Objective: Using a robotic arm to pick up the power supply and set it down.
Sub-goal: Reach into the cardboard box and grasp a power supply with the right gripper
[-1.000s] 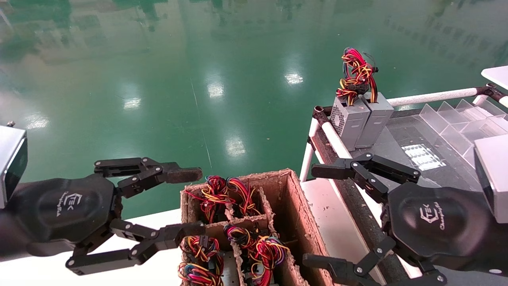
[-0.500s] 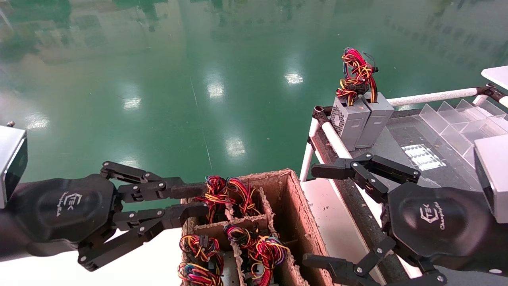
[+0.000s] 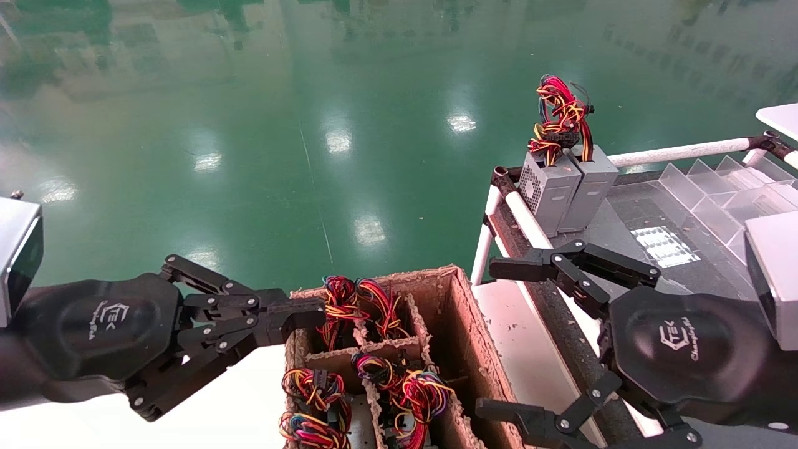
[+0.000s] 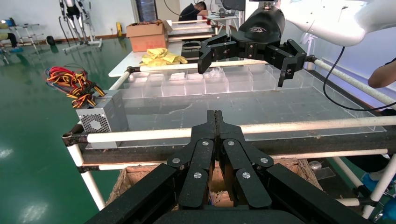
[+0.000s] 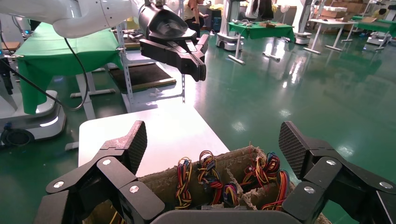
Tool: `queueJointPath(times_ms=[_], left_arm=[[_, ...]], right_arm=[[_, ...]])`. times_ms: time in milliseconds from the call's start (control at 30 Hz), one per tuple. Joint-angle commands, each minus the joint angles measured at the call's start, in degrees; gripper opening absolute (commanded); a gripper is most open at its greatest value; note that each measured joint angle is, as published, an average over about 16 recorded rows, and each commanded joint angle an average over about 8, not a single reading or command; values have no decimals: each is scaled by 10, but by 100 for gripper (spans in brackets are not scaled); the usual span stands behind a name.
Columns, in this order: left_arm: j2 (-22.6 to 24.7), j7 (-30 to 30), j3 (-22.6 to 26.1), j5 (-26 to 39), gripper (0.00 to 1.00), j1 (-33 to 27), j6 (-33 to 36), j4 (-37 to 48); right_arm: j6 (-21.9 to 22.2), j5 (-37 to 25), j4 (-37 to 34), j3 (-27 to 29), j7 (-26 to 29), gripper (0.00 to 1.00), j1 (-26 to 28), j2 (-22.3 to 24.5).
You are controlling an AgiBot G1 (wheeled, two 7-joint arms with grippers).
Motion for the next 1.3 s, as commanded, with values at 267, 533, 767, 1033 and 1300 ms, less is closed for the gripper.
queueJointPath(times_ms=[267,533,767,1033,1300], left_arm=[[0,0,0,0,100,0,0,0],[0,0,0,0,100,0,0,0],[0,0,0,0,100,0,0,0],[0,0,0,0,100,0,0,0],[0,0,0,0,100,0,0,0]], right_arm=[[0,0,0,0,0,100,0,0],[16,-22,2,-6,5,100,-1,4],[40,-93,9,-39,31,100,4,3],[16,-178,-9,-99,60,100,29,-25],[-36,-200,-22,-137,62,100,40,-41]])
